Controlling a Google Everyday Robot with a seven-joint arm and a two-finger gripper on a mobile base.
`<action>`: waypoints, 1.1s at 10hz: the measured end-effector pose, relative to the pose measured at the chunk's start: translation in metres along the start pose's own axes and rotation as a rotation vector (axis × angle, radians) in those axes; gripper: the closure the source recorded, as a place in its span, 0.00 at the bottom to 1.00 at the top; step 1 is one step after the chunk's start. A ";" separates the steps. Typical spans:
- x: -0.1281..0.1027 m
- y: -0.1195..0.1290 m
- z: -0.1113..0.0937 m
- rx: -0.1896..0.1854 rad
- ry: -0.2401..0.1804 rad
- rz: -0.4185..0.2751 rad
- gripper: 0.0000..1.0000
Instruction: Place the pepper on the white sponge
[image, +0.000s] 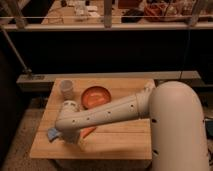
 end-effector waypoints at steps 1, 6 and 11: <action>0.000 0.000 0.002 0.001 0.001 -0.005 0.20; -0.005 -0.001 0.002 -0.004 0.002 -0.018 0.20; -0.007 -0.001 0.005 -0.006 0.005 -0.033 0.20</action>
